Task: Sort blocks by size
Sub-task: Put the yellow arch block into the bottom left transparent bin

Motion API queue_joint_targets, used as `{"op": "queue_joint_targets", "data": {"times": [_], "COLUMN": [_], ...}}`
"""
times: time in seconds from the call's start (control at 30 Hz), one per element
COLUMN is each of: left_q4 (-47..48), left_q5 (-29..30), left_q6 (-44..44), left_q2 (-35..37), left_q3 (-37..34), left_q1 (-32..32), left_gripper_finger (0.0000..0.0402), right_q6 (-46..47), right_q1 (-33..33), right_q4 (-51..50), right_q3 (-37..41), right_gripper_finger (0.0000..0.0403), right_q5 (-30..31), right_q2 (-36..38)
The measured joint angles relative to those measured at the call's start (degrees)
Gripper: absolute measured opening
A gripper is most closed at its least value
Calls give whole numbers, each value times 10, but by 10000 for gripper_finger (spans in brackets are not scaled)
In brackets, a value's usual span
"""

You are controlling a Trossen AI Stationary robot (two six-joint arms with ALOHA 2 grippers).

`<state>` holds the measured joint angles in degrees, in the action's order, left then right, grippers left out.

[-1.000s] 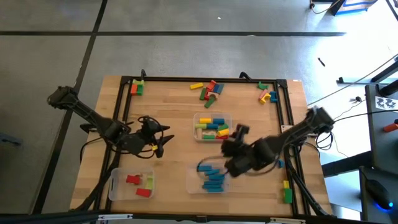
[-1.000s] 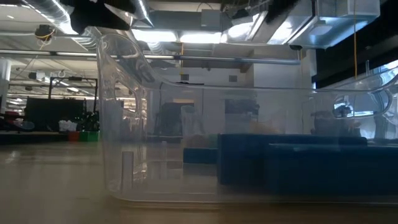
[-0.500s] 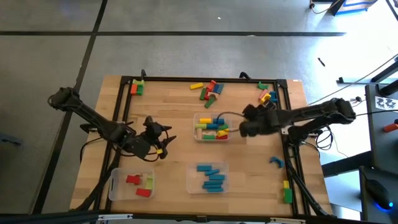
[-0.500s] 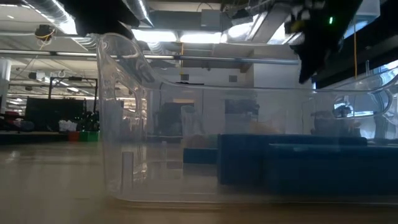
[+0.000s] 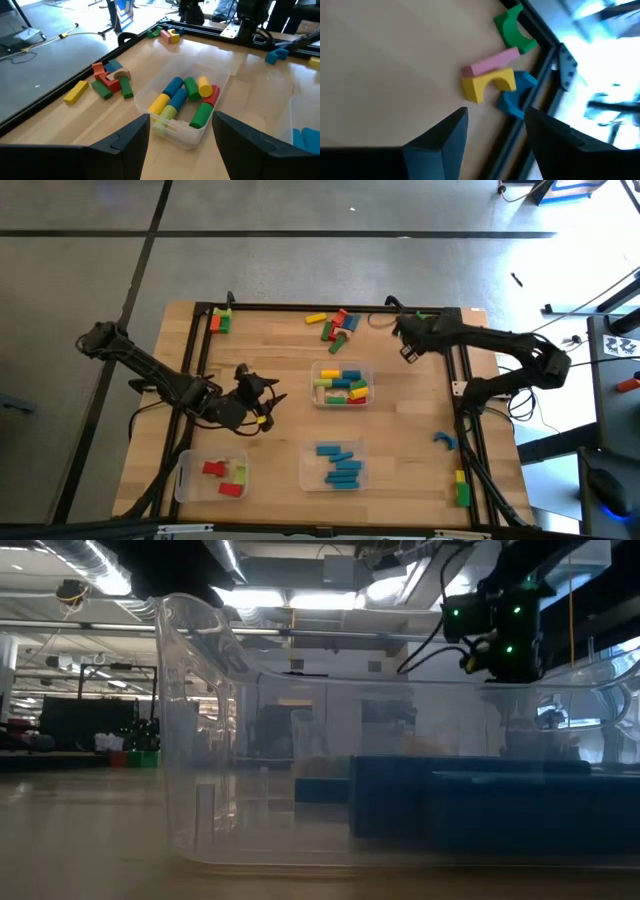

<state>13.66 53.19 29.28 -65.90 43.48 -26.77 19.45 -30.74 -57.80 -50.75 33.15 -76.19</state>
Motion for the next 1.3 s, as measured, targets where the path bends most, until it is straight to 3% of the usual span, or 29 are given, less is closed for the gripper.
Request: {"op": "queue_joint_targets", "data": {"times": [0.2,0.4,0.67,1.0,1.3], "left_q4": [3,3,13,5,7], "left_q5": [0,0,-4,-7,-7], "left_q6": [-12,-11,27,-7,-17], "left_q2": [0,0,0,1,1], "left_q3": [0,0,0,0,0], "left_q1": [28,57,73,49,49], "left_gripper_finger": [210,210,210,210,210], "right_q6": [-57,-63,-64,-54,-47], "right_q1": [-112,-159,-163,-163,-161], "right_q4": [64,66,188,289,349], "right_q3": [0,9,85,150,169], "right_gripper_finger": [198,198,198,198,197], "right_q5": [-100,-124,-139,-147,-100], "right_q2": [-2,-2,-2,-10,-61]}}
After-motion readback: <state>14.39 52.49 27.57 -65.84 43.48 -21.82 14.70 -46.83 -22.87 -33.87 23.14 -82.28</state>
